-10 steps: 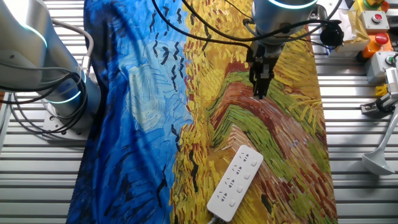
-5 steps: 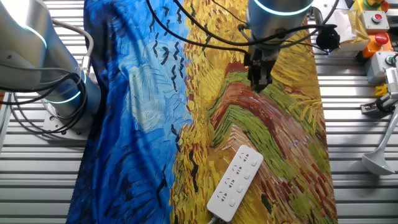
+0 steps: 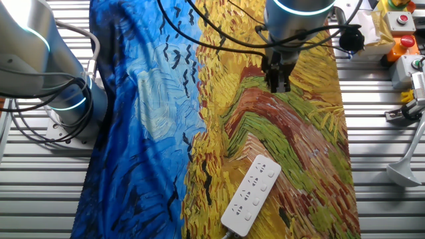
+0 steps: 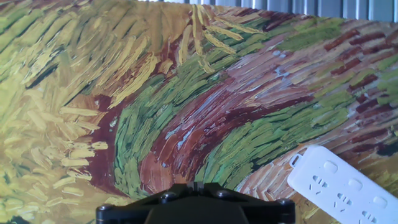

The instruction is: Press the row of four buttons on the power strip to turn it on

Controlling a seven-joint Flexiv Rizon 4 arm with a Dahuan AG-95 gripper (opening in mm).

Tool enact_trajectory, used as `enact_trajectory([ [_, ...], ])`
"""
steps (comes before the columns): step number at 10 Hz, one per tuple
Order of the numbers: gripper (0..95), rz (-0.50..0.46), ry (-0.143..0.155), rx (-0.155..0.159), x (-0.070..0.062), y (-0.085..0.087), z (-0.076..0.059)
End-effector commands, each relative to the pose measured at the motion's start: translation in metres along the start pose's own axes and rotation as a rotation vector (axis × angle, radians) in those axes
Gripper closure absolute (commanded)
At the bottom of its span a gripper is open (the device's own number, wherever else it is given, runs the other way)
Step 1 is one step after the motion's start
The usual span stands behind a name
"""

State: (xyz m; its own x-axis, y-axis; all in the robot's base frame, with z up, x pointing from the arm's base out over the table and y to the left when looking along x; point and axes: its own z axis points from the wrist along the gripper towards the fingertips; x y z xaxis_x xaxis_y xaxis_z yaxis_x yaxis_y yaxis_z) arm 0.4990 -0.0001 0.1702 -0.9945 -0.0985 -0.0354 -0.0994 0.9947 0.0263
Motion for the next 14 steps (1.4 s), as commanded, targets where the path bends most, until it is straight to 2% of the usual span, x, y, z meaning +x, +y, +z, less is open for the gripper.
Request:
enact_trajectory([
  [1, 95.0, -0.053, 0.002, 0.004, 0.000, 0.000, 0.000],
  [2, 95.0, -0.081, 0.001, 0.002, 0.000, 0.000, 0.001],
  [3, 95.0, -0.165, -0.006, -0.003, 0.002, 0.000, 0.001],
  [4, 95.0, -0.188, 0.001, 0.010, 0.008, -0.004, 0.001],
  [7, 95.0, -0.287, 0.007, 0.006, 0.023, -0.033, 0.005],
  [11, 95.0, -0.412, 0.000, -0.001, 0.049, -0.072, 0.026],
  [13, 95.0, -0.490, 0.014, 0.024, 0.064, -0.088, 0.033],
  [14, 95.0, -0.502, 0.014, 0.022, 0.070, -0.093, 0.034],
])
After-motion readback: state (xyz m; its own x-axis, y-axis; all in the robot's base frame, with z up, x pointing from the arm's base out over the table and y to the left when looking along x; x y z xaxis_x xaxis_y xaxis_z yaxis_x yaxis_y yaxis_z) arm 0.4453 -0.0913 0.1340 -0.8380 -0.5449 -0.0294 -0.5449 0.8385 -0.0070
